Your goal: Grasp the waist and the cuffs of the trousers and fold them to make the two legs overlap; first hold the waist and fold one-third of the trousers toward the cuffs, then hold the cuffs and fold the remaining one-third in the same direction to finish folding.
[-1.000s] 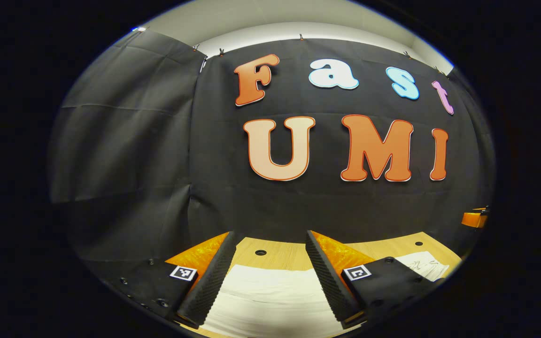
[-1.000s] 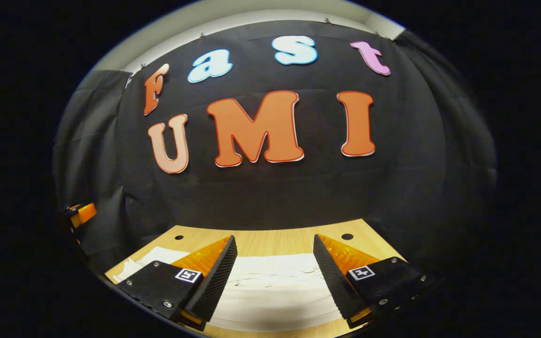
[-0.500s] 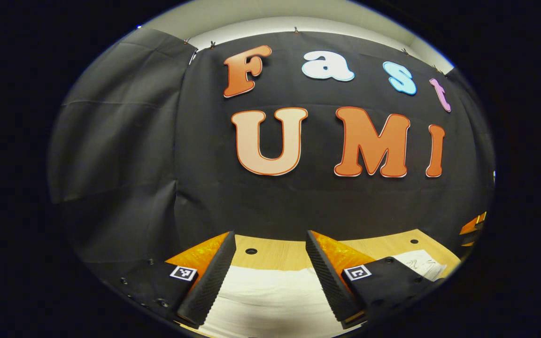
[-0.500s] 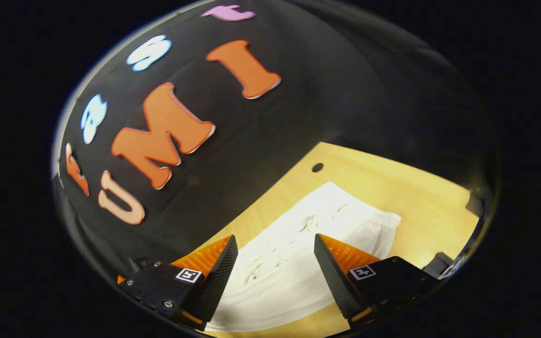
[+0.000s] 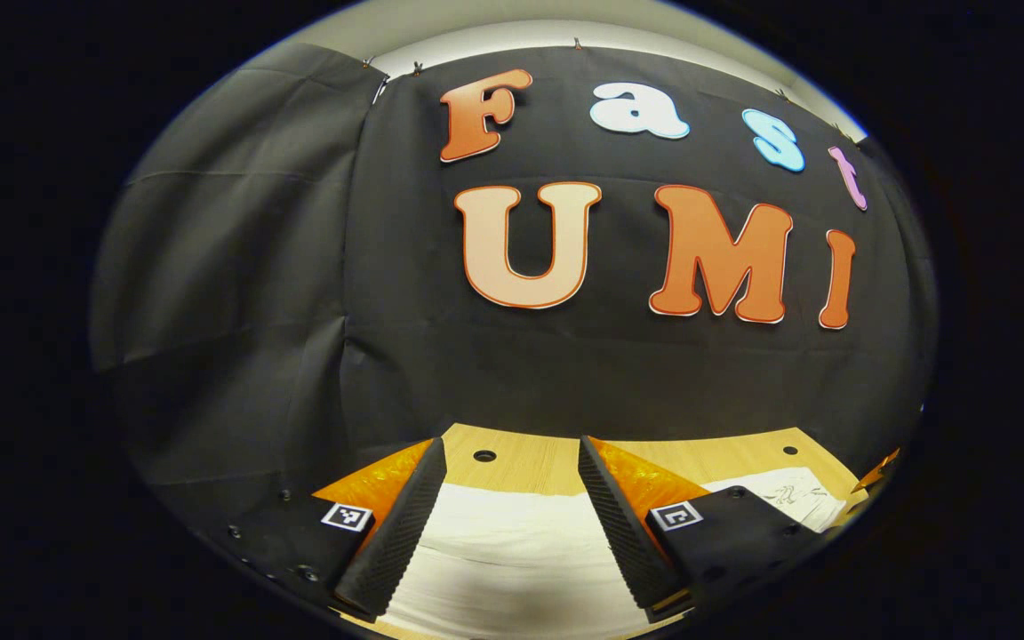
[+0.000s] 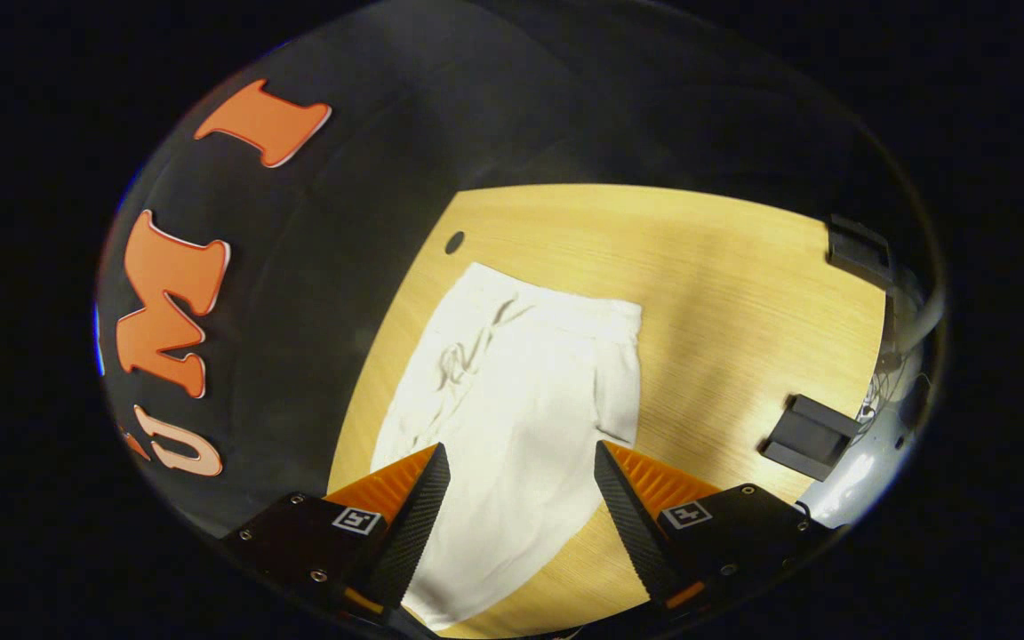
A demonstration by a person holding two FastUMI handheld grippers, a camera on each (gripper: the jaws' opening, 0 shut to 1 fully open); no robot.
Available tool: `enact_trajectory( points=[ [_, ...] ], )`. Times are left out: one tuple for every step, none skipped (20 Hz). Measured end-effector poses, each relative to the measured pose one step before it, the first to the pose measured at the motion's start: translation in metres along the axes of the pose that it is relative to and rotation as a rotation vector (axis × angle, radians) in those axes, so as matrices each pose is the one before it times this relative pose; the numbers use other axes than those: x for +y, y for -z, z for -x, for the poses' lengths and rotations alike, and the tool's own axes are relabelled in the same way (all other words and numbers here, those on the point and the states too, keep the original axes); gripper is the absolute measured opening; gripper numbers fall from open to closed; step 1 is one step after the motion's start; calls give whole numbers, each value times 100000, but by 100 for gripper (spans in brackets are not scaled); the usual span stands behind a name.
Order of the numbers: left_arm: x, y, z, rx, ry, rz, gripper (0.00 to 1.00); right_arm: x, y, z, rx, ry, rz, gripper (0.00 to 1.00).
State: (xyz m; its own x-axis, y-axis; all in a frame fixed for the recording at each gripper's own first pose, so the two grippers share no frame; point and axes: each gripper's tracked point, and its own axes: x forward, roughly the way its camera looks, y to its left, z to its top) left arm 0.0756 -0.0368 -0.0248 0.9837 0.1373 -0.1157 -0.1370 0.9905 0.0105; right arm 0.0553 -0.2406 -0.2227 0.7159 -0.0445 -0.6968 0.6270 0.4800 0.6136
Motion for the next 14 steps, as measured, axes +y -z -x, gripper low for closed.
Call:
enact_trajectory(
  points=[
    [268, 234, 28, 707, -675, 222, 98, -895, 450, -714, 1849, 1473, -2405, 98],
    [147, 274, 195, 680, -406, 189, 98, -638, 290, -706, 1752, 1000, -2875, 99],
    [221, 142, 81, 587, -586, -90, 98, -605, 195, -557, 2047, 902, -2545, 99],
    [293, 206, 110, 403, -772, -270, 98, -606, 231, -616, 1503, 774, -2386, 98],
    [434, 85, -16, 165, -1052, -224, 98, -387, 208, -413, 1385, 868, -2127, 99],
    [229, 142, 161, 263, -1049, -292, 98, -395, 19, -443, 1081, 776, -1727, 99],
    [358, -12, 70, 62, -1450, -644, 98, -311, -7, -394, 708, 807, -1627, 99],
    [493, 48, 40, 85, -1580, -634, 98, -106, -124, -396, 368, 322, -1109, 98],
    [228, 71, 61, 396, -751, -344, 98, -46, -66, -319, 302, 366, -754, 98],
    [182, 242, 181, 446, -811, 63, 98, -28, -180, -359, 287, 444, -275, 98],
    [167, 22, 74, 570, -401, 350, 98, 37, -75, -234, 169, 267, -143, 98],
    [160, 314, -16, 752, -652, 591, 98, 84, -215, -323, 138, 223, -236, 98],
    [104, 212, -169, 728, -546, 536, 98, -10, -34, -149, 510, 550, -2, 98],
    [100, 257, -27, 578, -601, 682, 98, 8, -125, -243, 65, 549, -7, 98]
  ],
)
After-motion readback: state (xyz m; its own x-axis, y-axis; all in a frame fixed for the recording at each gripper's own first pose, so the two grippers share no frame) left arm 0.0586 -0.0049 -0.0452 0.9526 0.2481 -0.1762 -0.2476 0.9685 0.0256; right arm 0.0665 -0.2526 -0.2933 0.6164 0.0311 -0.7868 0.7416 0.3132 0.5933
